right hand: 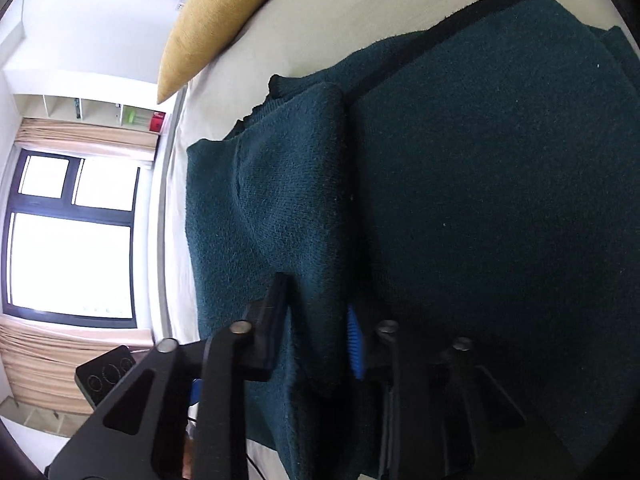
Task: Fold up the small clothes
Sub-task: 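Fold the held edge over the stack with the left gripper while the right gripper pinches the stack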
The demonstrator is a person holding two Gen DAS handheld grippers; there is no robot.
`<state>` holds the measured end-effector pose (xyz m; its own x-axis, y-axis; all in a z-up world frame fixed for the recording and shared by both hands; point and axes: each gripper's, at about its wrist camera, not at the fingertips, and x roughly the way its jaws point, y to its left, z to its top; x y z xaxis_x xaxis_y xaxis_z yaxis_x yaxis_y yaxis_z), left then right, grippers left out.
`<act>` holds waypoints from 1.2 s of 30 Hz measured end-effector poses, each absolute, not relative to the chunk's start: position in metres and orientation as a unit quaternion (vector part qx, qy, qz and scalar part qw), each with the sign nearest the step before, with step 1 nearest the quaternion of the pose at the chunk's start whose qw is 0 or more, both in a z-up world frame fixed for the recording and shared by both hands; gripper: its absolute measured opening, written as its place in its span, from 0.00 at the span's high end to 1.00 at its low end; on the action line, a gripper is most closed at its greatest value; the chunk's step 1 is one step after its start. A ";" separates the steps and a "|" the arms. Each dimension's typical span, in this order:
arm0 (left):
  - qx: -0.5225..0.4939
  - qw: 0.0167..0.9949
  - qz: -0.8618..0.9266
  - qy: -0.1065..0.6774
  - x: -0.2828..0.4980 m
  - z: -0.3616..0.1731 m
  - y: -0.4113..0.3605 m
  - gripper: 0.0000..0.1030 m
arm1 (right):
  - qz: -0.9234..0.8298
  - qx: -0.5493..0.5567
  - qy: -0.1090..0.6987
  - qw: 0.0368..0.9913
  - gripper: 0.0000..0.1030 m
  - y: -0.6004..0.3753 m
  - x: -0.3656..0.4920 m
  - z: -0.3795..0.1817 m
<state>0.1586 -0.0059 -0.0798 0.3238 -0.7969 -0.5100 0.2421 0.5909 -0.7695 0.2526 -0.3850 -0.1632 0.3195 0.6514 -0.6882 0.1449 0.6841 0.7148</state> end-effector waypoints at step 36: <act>-0.237 0.754 -0.367 0.490 0.158 -0.068 -0.058 0.59 | 0.088 0.325 0.501 0.797 0.88 -0.491 0.196 -0.109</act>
<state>0.1584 -0.0576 -0.0682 0.2499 -0.7861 -0.5654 0.3203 0.6181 -0.7179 0.1963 -0.4905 -0.1086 0.4825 0.4654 -0.7420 0.1857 0.7735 0.6060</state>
